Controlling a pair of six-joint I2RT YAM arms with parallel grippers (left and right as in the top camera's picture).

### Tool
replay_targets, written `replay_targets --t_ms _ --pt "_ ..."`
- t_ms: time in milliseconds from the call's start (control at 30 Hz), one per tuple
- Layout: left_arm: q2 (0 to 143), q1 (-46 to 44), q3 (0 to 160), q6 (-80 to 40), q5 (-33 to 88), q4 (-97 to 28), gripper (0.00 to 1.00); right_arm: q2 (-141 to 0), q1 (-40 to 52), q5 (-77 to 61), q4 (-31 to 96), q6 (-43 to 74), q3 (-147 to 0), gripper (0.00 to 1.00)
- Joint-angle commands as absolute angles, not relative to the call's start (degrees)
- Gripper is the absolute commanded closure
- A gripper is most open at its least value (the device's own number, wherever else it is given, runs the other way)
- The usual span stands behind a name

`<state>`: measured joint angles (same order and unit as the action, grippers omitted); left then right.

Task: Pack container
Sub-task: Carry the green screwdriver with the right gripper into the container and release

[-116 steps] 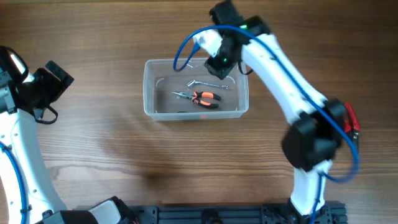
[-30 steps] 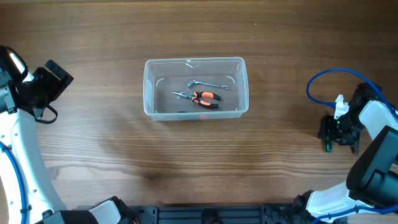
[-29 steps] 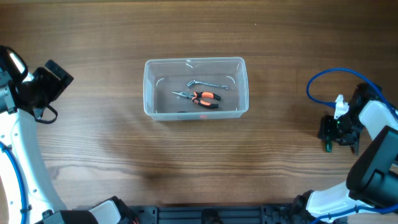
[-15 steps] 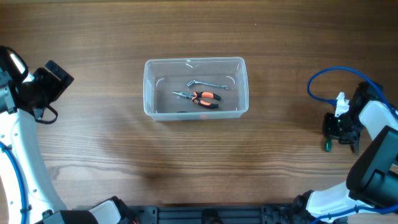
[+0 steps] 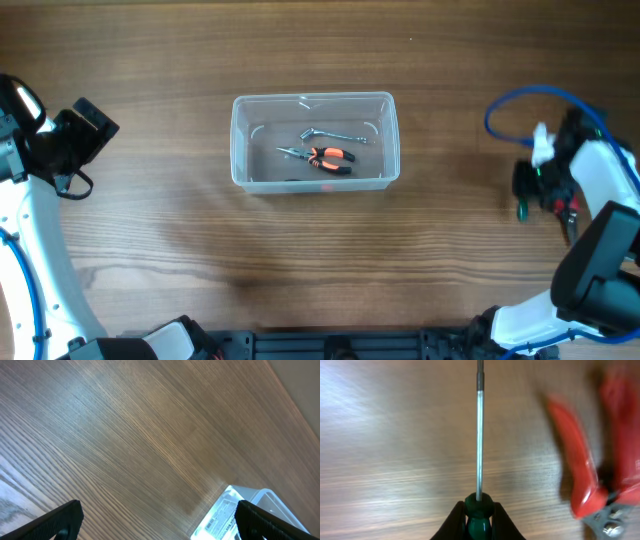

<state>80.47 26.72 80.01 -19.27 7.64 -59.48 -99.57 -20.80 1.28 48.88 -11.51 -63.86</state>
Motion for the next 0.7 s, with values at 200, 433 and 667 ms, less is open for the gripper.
replay_targets --t_ms 200,433,667 --pt "80.2 26.5 80.4 -19.8 8.6 -59.9 0.0 -94.7 10.8 -0.1 57.7 -15.0 -94.0 0.96" --pt "80.2 26.5 80.4 -19.8 8.6 -59.9 0.0 -100.2 29.8 -6.2 56.8 -49.8 -95.1 0.96" --pt "80.2 26.5 80.4 -19.8 8.6 -60.6 0.0 -115.7 30.4 -14.7 57.4 -52.7 -95.1 0.96"
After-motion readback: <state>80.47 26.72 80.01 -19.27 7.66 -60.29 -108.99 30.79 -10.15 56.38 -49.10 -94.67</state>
